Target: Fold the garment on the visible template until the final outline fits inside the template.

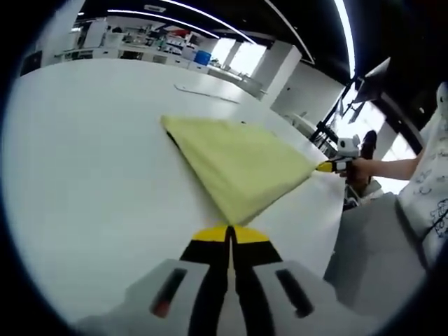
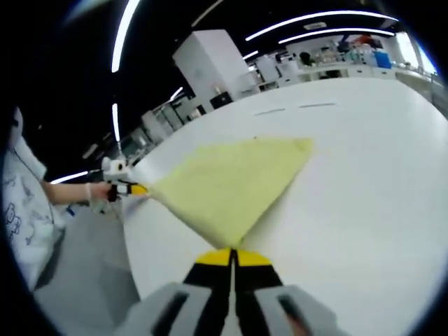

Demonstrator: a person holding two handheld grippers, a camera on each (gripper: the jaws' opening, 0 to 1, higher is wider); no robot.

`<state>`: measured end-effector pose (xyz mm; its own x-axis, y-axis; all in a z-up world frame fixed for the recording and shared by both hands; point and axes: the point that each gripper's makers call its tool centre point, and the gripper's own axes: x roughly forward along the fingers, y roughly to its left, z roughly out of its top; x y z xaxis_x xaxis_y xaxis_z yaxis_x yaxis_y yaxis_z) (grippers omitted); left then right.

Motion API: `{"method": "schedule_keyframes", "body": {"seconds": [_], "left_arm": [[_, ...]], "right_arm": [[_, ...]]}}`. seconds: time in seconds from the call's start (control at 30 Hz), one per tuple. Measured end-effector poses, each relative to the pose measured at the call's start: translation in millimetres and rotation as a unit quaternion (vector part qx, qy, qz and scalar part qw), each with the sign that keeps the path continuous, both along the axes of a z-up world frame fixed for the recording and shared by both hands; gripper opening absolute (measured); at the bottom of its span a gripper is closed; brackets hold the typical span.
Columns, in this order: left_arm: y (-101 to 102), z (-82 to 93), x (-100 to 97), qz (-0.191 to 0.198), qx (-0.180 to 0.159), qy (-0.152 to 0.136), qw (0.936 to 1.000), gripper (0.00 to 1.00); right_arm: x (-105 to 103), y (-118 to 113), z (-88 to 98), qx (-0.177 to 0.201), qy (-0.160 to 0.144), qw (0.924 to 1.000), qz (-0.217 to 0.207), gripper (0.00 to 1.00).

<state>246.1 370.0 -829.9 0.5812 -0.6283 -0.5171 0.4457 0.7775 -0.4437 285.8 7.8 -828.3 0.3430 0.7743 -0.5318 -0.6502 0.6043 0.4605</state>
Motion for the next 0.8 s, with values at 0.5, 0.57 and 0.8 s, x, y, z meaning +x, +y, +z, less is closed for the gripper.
{"method": "schedule_keyframes", "body": {"seconds": [0.5,0.57,0.8], "left_arm": [[17.9,-4.2,-7.3,0.017,-0.003,0.005,0.9998,0.00],[16.6,-5.0,-6.6,0.014,0.003,0.004,0.9999,0.00],[-1.1,5.5,-7.2,0.014,-0.002,-0.006,0.9999,0.00]], "right_arm": [[-16.1,1.1,-0.6,0.010,0.012,0.9999,0.003,0.00],[-15.9,0.7,-1.6,0.007,0.012,0.9999,0.002,0.00],[-14.8,-0.3,4.1,0.008,0.008,0.9999,-0.011,0.05]]}}
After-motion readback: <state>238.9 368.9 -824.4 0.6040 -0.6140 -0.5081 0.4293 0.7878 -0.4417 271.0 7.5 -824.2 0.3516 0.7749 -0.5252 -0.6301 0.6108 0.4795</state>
